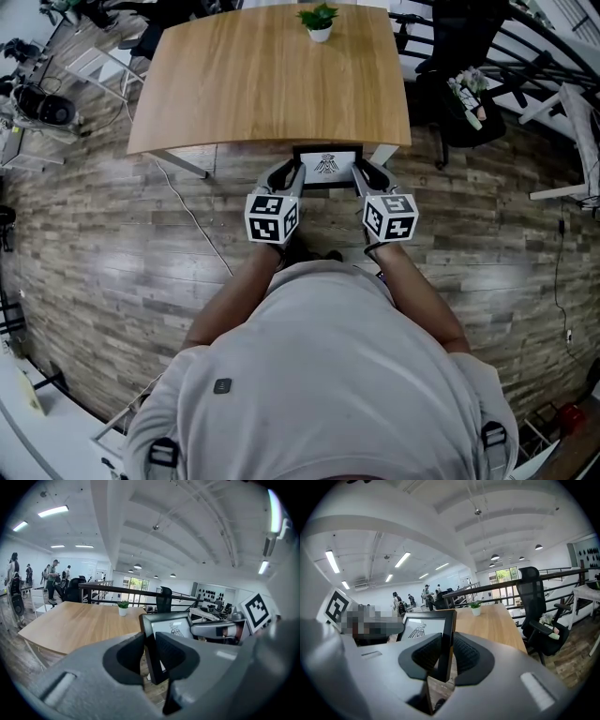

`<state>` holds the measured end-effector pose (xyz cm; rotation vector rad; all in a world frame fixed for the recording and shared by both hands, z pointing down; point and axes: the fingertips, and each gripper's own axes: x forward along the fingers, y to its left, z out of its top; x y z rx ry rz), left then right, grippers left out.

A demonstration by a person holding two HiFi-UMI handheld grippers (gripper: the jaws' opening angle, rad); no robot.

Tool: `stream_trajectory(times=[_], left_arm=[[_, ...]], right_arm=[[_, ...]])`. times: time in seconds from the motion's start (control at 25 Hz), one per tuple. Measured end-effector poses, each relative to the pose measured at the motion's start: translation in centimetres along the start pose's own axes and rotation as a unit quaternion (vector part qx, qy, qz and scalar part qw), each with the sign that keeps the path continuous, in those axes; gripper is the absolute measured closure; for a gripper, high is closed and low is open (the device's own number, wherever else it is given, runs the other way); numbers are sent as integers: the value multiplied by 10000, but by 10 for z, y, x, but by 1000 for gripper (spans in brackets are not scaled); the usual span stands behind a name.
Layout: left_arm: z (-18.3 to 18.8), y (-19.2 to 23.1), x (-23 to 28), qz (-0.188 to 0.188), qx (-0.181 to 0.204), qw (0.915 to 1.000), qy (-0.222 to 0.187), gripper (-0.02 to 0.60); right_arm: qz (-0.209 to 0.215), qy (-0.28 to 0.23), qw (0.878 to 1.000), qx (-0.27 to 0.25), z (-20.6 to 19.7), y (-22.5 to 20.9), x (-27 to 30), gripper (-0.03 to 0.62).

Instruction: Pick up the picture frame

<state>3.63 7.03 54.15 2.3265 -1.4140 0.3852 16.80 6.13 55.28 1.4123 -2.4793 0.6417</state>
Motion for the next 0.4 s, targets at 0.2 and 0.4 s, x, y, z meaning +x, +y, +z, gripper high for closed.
stream_trajectory(times=[0.2,0.4], left_arm=[[-5,-1,-13,17,-26,10000,-54,499],[-4,1,-19,14,-19,10000,-66,499]], right_arm=[[27,-54,10000,-66,-1,10,-7,503],[54,-63,9999,-73,-4,17,-11,502]])
